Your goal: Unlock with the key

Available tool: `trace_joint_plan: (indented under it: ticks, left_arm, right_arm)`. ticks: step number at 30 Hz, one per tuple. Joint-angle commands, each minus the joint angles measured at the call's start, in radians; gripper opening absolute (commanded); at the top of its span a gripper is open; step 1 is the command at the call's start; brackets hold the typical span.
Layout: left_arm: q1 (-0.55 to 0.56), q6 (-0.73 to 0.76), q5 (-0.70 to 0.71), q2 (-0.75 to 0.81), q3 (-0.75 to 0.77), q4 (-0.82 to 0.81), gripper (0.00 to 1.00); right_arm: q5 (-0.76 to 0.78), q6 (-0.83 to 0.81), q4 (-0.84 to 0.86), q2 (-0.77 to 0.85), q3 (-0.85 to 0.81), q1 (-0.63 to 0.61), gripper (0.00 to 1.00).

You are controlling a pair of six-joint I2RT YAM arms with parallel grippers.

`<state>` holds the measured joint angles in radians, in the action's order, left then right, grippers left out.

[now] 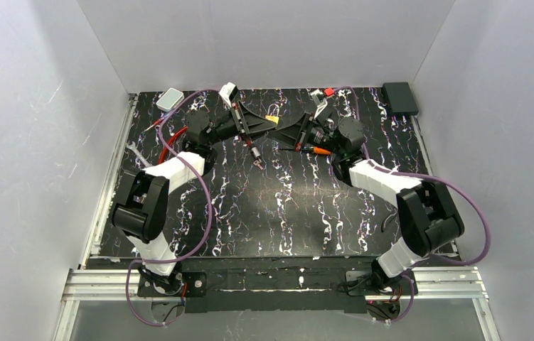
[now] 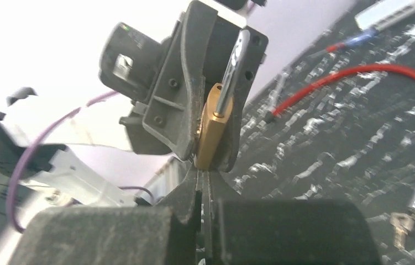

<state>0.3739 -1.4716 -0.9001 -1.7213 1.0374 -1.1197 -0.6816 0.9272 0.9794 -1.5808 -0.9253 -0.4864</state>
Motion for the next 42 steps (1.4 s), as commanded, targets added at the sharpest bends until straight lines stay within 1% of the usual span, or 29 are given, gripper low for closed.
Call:
trace_joint_plan:
  ticks: [1, 4, 6, 11, 15, 18, 19, 20, 22, 23, 25, 26, 29, 34, 39, 42]
  left_arm:
    - [0.038, -0.129, -0.050, 0.069, 0.037, -0.192, 0.00]
    - [0.038, -0.204, -0.044, 0.065, 0.050, -0.267, 0.00]
    - [0.041, -0.204, -0.047, 0.085, 0.054, -0.276, 0.00]
    - [0.048, -0.191, -0.061, 0.125, 0.064, -0.277, 0.00]
    - [0.050, -0.174, -0.059, 0.148, 0.061, -0.277, 0.00]
    - [0.050, -0.171, -0.060, 0.139, 0.063, -0.275, 0.00]
    - [0.050, -0.170, -0.064, 0.131, 0.066, -0.275, 0.05]
    - [0.050, -0.170, -0.066, 0.127, 0.068, -0.274, 0.13]
    - [0.049, -0.169, -0.065, 0.121, 0.068, -0.270, 0.40]
    - [0.048, -0.166, -0.064, 0.120, 0.068, -0.265, 0.49]
    - [0.045, -0.157, -0.063, 0.123, 0.064, -0.251, 0.61]
    - [0.043, -0.148, -0.063, 0.125, 0.062, -0.240, 0.64]
    - [0.038, -0.124, -0.061, 0.133, 0.058, -0.208, 0.65]
    - [0.025, -0.085, -0.063, 0.143, 0.056, -0.167, 0.59]
    - [0.012, -0.024, -0.073, 0.166, 0.055, -0.098, 0.57]
    - [0.010, 0.017, -0.076, 0.183, 0.054, -0.055, 0.56]
  right_arm:
    - [0.068, 0.285, 0.524, -0.078, 0.018, 0.026, 0.01]
    - [0.085, 0.440, 0.728, -0.138, -0.001, 0.042, 0.01]
    - [0.106, 0.526, 0.806, -0.175, -0.024, 0.050, 0.01]
    - [0.107, 0.552, 0.809, -0.186, -0.075, 0.049, 0.01]
    - [0.051, 0.593, 0.808, -0.186, -0.131, 0.049, 0.01]
    - [0.024, 0.586, 0.804, -0.159, -0.120, 0.050, 0.01]
    - [0.014, 0.574, 0.795, -0.144, -0.107, 0.050, 0.01]
    - [0.000, 0.564, 0.782, -0.133, -0.103, 0.050, 0.01]
    - [-0.031, 0.542, 0.765, -0.112, -0.095, 0.049, 0.01]
    - [-0.047, 0.533, 0.764, -0.102, -0.090, 0.049, 0.01]
    - [-0.075, 0.517, 0.758, -0.080, -0.084, 0.049, 0.01]
    - [-0.090, 0.508, 0.753, -0.071, -0.083, 0.049, 0.01]
    - [-0.115, 0.485, 0.724, -0.044, -0.077, 0.049, 0.01]
    - [-0.140, 0.409, 0.603, 0.008, -0.060, 0.049, 0.01]
    - [-0.169, 0.301, 0.420, 0.079, -0.018, 0.049, 0.01]
    - [-0.173, 0.190, 0.243, 0.145, 0.005, 0.049, 0.01]
